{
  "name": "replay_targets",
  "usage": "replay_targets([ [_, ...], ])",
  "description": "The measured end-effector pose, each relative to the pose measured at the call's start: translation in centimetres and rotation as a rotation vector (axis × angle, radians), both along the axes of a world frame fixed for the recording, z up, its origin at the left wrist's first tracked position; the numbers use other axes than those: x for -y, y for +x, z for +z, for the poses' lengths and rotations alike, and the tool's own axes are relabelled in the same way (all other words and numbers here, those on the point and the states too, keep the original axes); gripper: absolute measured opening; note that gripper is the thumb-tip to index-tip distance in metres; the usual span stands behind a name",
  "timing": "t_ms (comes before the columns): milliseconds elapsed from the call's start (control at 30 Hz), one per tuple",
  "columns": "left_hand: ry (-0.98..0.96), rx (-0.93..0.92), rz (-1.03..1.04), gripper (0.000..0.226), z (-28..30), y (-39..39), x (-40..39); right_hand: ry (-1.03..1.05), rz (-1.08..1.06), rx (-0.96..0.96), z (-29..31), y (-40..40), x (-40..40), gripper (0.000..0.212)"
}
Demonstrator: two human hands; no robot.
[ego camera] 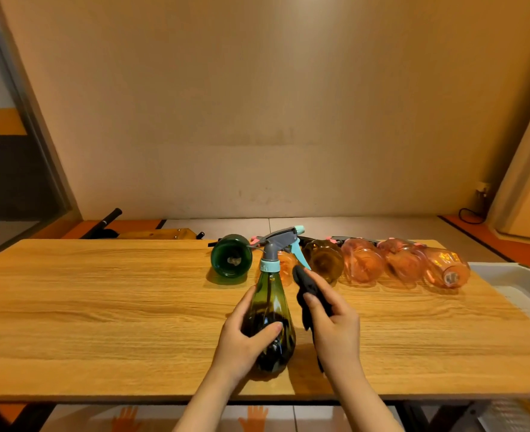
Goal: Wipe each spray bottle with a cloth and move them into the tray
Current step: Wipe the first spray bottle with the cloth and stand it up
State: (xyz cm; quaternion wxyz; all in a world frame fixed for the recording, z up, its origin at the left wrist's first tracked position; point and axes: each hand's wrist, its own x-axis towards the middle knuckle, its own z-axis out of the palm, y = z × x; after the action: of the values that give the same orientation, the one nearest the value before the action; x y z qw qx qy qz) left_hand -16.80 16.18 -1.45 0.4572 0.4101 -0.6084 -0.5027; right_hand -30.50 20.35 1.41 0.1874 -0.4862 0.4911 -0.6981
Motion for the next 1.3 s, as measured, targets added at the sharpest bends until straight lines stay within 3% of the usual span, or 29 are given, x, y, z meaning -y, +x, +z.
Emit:
replay_targets([
  [233, -0.007, -0.052, -0.063, 0.067, -0.3, -0.4, -0.2, -0.009, 0.001, -0.108, 1.1, 1.0, 2.3, 0.052],
  [567, -0.071, -0.016, -0.103, 0.069, -0.4, -0.6, 0.3, -0.179, -0.071, -0.434, 0.5, 0.1, 1.7, 0.047],
  [867, -0.055, 0.037, -0.339, 0.075, 0.1, -0.2, 0.2, -0.051, -0.037, -0.213, 0.5, -0.6, 1.4, 0.053],
  [1033, -0.097, 0.019, -0.233, 0.081, -0.5, -1.4, -0.4, -0.028, -0.015, -0.12, 0.5, -0.2, 1.1, 0.052],
  [1167, -0.259, 0.208, -0.055, 0.09, -0.4, -1.9, -0.5, 0.003, -0.005, -0.029, 0.2, -0.5, 0.8, 0.049],
  [1300, -0.262, 0.266, -0.089, 0.089, -0.6, -2.0, -0.4, 0.016, -0.002, 0.025, 0.1, -0.7, 0.7, 0.048],
])
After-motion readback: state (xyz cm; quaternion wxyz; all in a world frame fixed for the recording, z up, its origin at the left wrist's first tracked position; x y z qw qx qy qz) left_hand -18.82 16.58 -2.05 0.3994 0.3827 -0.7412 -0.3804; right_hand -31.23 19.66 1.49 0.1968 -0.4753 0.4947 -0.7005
